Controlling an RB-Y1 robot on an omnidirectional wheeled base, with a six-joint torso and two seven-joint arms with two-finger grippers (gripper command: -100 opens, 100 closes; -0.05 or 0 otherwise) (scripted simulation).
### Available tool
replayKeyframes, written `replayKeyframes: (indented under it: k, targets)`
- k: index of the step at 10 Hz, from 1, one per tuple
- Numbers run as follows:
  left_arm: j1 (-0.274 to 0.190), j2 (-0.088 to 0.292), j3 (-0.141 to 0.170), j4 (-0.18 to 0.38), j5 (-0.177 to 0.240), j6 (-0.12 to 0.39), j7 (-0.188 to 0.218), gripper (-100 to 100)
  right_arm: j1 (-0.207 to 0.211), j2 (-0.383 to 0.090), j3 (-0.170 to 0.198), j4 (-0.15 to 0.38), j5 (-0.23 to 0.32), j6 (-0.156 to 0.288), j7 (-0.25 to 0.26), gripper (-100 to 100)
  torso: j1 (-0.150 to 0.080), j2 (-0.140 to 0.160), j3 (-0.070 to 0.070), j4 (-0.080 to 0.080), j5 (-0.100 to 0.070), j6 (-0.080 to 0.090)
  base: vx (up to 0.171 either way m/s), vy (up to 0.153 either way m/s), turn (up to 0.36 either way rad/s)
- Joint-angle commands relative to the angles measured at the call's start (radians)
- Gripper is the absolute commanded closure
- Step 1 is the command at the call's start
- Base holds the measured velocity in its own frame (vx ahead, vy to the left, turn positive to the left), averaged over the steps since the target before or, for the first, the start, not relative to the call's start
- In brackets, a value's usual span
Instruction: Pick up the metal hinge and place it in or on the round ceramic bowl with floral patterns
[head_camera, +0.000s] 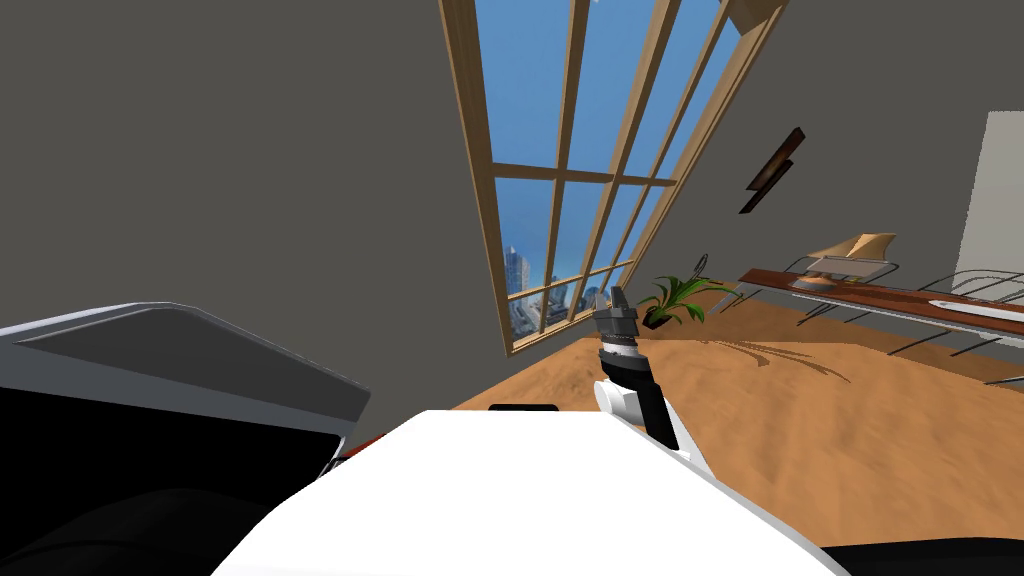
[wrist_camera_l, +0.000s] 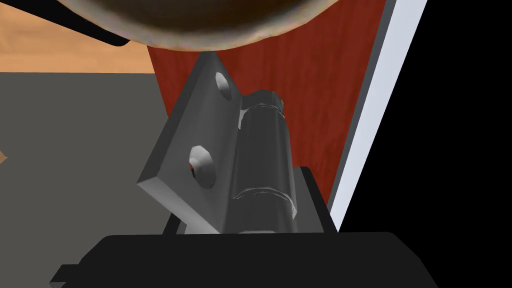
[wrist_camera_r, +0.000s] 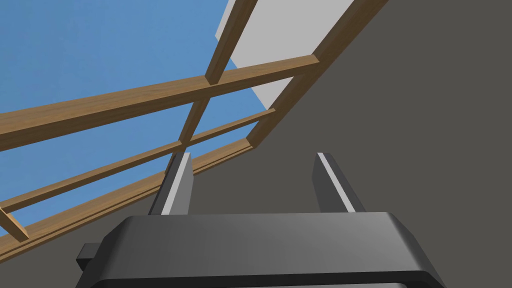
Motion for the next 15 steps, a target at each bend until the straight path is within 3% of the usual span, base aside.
replayKeyframes:
  k: [1,3,4,5,6,7,10,12,13,14,15]
  targets:
    - [-0.002,0.031,-0.007,-0.012,0.008,-0.014,0.009,100,0.000,0.000,0.000,0.000,0.000,0.000,0.000,0,0.000,0.000,0.000,0.000,0.000,0.000,-0.007,-0.026,0.042]
    - [0.000,0.068,-0.012,-0.031,0.019,-0.025,0.015,100,0.000,0.000,0.000,0.000,0.000,0.000,0.000,0,-0.003,0.000,0.000,0.000,-0.001,0.000,-0.011,-0.041,0.045]
    - [-0.002,0.055,-0.012,-0.016,0.014,-0.027,0.014,100,0.000,0.000,0.000,0.000,0.000,0.000,0.000,0,-0.004,0.001,0.000,0.000,-0.002,-0.001,-0.006,-0.016,0.009]
    - [-0.002,0.056,-0.012,-0.016,0.014,-0.029,0.014,0,0.000,0.000,0.000,0.000,0.000,0.000,0.000,0,-0.002,0.001,0.000,0.000,-0.001,0.000,0.000,0.000,0.000]
    - [-0.021,0.106,0.008,0.006,0.018,-0.040,0.023,100,0.000,0.000,0.000,0.000,0.000,0.000,0.000,0,-0.001,0.000,0.000,0.000,-0.001,0.000,0.020,-0.086,-0.036]
    - [-0.021,0.114,0.008,0.006,0.018,-0.040,0.023,100,0.000,0.000,0.000,0.000,0.000,0.000,0.000,0,-0.005,-0.002,-0.001,0.000,-0.003,0.002,0.027,-0.104,-0.050]
    - [-0.055,0.186,0.035,0.037,0.021,-0.066,0.037,100,0.000,0.000,0.000,0.000,0.000,0.000,0.000,0,-0.008,-0.003,-0.002,0.000,-0.005,0.002,0.014,-0.061,-0.049]
    - [-0.055,0.199,0.035,0.037,0.021,-0.066,0.037,100,0.000,0.000,0.000,0.000,0.000,0.000,0.000,0,-0.008,-0.001,0.000,0.000,-0.006,0.002,0.001,-0.023,-0.014]
    - [-0.075,0.233,0.047,0.051,0.020,-0.083,0.046,100,0.000,0.000,0.000,0.000,0.000,0.000,0.000,0,-0.007,-0.001,0.000,0.000,-0.005,0.001,-0.007,-0.033,-0.039]
    - [-0.073,0.239,0.047,0.031,0.020,-0.083,0.046,100,0.000,0.000,0.000,0.000,0.000,0.000,0.000,0,-0.009,-0.001,0.000,0.001,-0.007,0.004,-0.005,-0.035,-0.070]
    - [-0.075,0.239,0.047,0.051,0.020,-0.083,0.046,100,0.000,0.000,0.000,0.000,0.000,0.000,0.000,0,-0.009,-0.001,0.000,0.001,-0.006,0.003,0.003,-0.021,-0.013]
